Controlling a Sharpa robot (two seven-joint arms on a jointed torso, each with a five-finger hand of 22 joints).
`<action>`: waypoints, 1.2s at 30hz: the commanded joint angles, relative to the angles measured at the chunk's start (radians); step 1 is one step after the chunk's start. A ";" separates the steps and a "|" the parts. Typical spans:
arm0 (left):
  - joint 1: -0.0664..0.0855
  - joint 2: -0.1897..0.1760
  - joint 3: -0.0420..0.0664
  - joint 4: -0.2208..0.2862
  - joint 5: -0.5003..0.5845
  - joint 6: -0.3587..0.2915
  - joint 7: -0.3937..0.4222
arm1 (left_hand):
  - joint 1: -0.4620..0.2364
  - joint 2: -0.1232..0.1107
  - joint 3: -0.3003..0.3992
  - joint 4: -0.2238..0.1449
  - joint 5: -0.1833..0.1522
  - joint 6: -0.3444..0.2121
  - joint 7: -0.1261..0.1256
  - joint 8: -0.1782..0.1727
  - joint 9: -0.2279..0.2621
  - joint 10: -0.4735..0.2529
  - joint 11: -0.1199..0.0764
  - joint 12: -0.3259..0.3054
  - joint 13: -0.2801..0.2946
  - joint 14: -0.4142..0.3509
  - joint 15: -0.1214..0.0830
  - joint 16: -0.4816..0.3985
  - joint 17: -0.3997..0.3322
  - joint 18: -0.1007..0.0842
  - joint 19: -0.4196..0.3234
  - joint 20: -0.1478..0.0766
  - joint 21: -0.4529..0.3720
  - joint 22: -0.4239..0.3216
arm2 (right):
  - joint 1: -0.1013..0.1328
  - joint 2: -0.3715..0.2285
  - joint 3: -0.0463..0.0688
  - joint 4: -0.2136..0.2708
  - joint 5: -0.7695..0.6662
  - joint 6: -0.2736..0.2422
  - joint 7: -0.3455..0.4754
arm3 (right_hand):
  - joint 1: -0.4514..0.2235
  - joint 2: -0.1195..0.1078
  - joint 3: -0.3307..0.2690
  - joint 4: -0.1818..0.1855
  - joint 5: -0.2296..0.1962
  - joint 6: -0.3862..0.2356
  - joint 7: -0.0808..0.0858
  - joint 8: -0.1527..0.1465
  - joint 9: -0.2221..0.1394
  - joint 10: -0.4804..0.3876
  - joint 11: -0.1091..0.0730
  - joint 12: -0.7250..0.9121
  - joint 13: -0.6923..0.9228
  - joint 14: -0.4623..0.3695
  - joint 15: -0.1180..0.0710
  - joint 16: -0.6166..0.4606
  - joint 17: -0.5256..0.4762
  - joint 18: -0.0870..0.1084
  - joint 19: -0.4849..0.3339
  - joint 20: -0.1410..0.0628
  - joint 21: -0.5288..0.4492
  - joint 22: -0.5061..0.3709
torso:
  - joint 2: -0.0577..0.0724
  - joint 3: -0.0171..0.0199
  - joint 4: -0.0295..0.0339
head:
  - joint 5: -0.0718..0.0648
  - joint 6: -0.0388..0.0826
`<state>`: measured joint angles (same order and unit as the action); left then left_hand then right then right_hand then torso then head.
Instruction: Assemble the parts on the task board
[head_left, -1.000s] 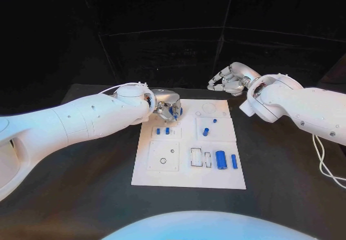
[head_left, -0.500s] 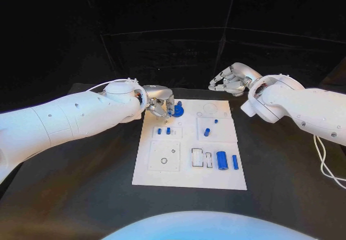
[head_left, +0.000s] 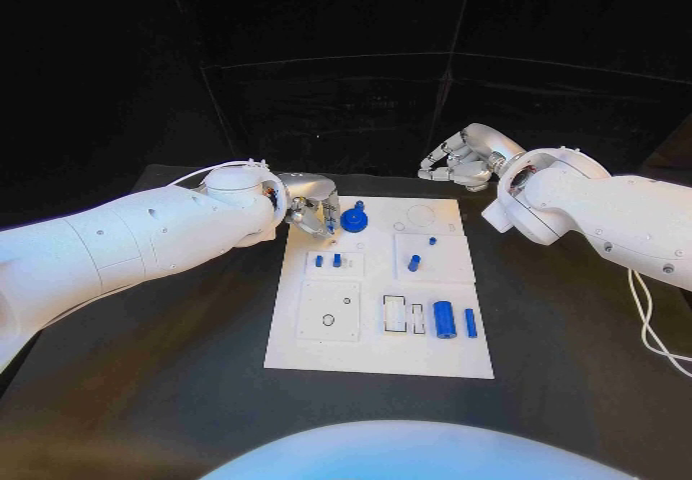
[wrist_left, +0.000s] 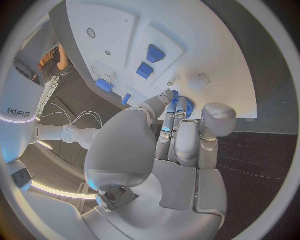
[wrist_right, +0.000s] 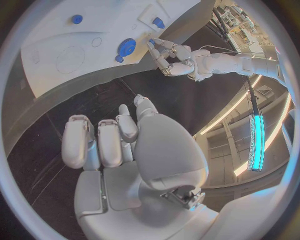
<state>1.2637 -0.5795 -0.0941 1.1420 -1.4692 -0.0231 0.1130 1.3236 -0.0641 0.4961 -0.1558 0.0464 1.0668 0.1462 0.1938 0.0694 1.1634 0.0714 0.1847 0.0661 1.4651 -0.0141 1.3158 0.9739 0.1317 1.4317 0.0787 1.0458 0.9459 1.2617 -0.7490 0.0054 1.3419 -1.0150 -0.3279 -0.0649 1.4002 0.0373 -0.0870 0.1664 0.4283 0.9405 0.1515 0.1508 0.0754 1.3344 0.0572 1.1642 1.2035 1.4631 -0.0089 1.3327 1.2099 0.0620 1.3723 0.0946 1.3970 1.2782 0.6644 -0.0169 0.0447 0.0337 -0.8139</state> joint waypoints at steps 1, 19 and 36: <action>-0.002 0.002 0.001 -0.008 0.018 0.002 0.007 | -0.011 0.001 0.001 0.003 0.002 0.007 -0.002 -0.006 0.001 0.007 0.003 -0.005 -0.001 0.010 -0.001 0.005 -0.001 -0.008 -0.006 0.004 0.004 0.002 | 0.002 0.003 0.001 0.000 -0.003 0.001 0.010 | 0.008 0.005 0.007 0.001 0.007 -0.006 0.000 0.004 -0.001 -0.005 0.003 0.000 0.001 0.038 -0.007 -0.005 0.000 0.009 -0.006 0.001 -0.005 -0.001 | 0.000 0.0018 -0.0021 | 0.001 0.000; -0.009 0.013 -0.001 -0.013 0.031 0.020 0.004 | -0.012 0.000 0.001 0.002 0.002 0.007 -0.002 -0.007 0.001 0.008 0.002 -0.006 -0.001 0.009 -0.001 0.003 -0.005 -0.008 -0.007 0.004 0.003 0.000 | 0.002 0.004 0.001 -0.002 -0.003 0.004 0.009 | 0.008 0.005 0.007 0.001 0.007 -0.006 0.000 0.004 -0.001 -0.005 0.003 0.000 0.001 0.038 -0.007 -0.005 0.000 0.009 -0.006 0.001 -0.005 -0.001 | -0.001 0.0016 0.0009 | -0.003 -0.003; -0.009 0.017 -0.008 -0.007 0.031 0.061 -0.001 | -0.019 -0.003 -0.003 0.002 0.002 0.011 -0.003 -0.009 0.002 0.012 0.002 -0.010 0.000 0.008 -0.001 0.002 -0.010 -0.008 -0.008 0.003 0.001 0.000 | 0.002 0.005 0.001 -0.002 -0.003 0.004 0.008 | 0.008 0.005 0.007 0.001 0.007 -0.006 0.000 0.004 -0.001 -0.005 0.003 0.000 0.001 0.038 -0.007 -0.005 0.000 0.009 -0.006 0.001 -0.005 -0.001 | -0.002 0.0020 0.0004 | -0.002 -0.007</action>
<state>1.2534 -0.5645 -0.1019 1.1348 -1.4451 0.0119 0.1134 1.3141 -0.0645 0.4959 -0.1559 0.0464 1.0704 0.1426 0.1900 0.0704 1.1666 0.0750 0.1780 0.0654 1.4651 -0.0140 1.3158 0.9651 0.1318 1.4283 0.0821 1.0458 0.9465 1.2617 -0.7446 0.0054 1.3390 -1.0152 -0.3266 -0.0637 1.4002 0.0373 -0.0870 0.1663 0.4280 0.9405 0.1515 0.1507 0.0755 1.3344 0.0572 1.1642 1.2035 1.4631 -0.0089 1.3327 1.2099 0.0619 1.3723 0.0946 1.3970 1.2782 0.6632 -0.0152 0.0449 0.0318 -0.8209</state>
